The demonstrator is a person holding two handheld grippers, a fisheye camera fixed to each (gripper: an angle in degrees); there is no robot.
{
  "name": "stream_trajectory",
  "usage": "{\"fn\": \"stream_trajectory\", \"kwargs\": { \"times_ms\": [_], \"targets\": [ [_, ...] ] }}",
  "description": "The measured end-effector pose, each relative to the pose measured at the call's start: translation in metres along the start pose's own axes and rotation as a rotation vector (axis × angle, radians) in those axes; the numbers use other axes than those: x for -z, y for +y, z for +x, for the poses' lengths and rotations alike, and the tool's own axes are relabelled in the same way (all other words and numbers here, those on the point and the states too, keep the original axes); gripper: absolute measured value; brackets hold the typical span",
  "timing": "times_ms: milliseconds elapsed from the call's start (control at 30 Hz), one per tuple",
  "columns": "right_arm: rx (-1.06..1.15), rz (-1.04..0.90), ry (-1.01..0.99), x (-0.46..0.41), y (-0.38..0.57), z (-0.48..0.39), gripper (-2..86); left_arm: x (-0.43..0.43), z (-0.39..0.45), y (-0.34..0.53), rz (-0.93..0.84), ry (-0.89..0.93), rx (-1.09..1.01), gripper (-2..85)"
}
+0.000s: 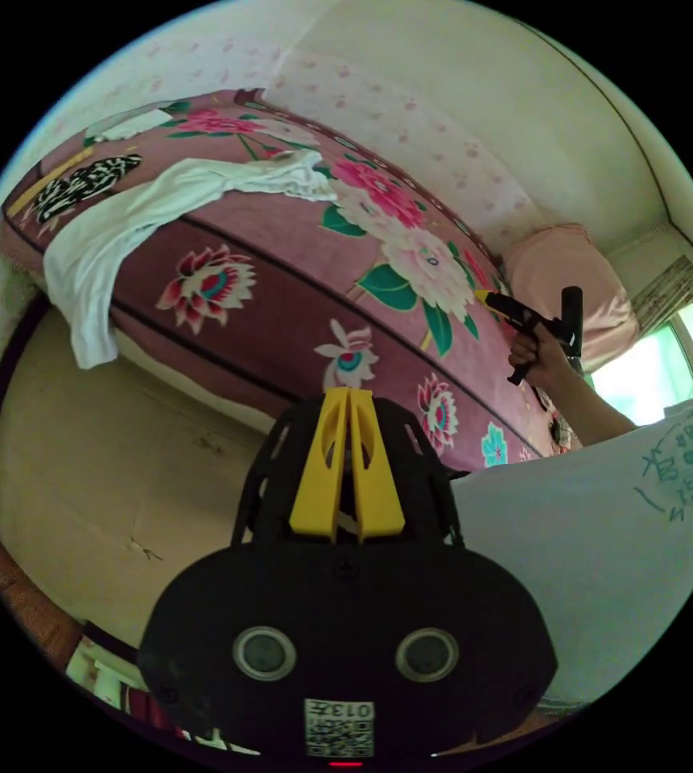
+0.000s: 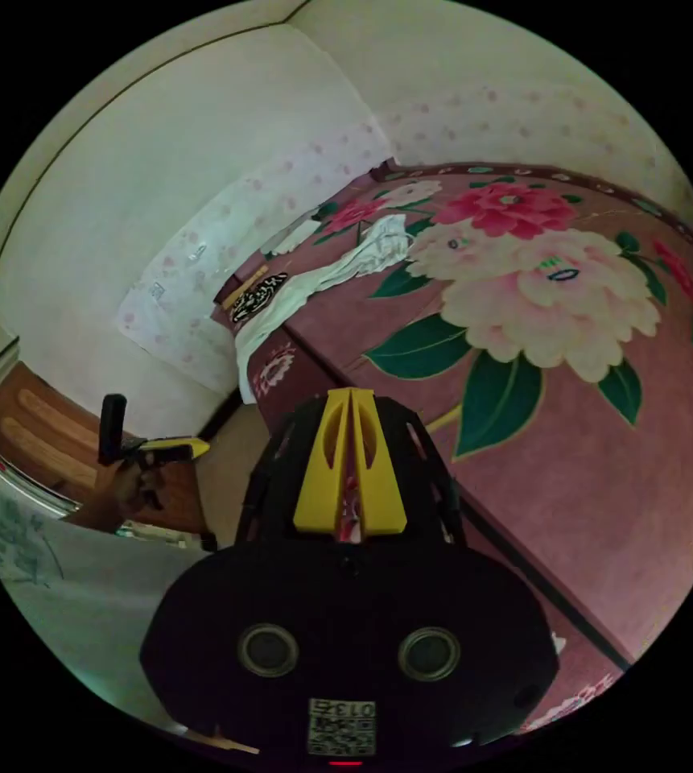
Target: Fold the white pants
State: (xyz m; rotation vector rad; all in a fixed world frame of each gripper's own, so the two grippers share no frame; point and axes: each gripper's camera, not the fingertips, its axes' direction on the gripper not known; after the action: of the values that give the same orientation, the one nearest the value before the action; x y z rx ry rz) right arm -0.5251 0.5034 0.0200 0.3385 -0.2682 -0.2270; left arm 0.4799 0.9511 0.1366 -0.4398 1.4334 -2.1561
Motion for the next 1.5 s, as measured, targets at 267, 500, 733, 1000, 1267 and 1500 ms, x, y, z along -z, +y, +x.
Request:
{"fn": "stream_trajectory", "kwargs": {
  "times_ms": [267,500,733,1000,1267,1500],
  "targets": [
    [-0.028,-0.004,0.012,-0.105,-0.193,-0.016,7.7,0.029,-0.081,-0.034,0.027,-0.183,-0.042,5.7],
    [-0.157,0.033,0.076,-0.204,-0.388,0.026,13.4,0.002,-0.165,-0.214,-0.002,-0.167,-0.201,11.5],
    [-0.122,-0.089,0.175,-0.262,-0.508,0.017,8.1,-0.057,-0.205,-0.390,-0.020,-0.151,-0.306,15.7],
    [0.122,-0.001,0.058,-0.151,-0.481,-0.108,3.9,-0.091,-0.189,-0.494,-0.038,-0.250,-0.443,24.0],
    [0.126,-0.076,0.073,0.002,-0.343,-0.244,3.3,-0.188,-0.134,-0.436,-0.568,-0.348,-0.855,6.1],
    [-0.098,-0.045,0.393,0.194,-0.251,-0.315,3.2,-0.067,-0.185,-0.426,-0.471,0.248,-0.641,1.8]
  ]
}}
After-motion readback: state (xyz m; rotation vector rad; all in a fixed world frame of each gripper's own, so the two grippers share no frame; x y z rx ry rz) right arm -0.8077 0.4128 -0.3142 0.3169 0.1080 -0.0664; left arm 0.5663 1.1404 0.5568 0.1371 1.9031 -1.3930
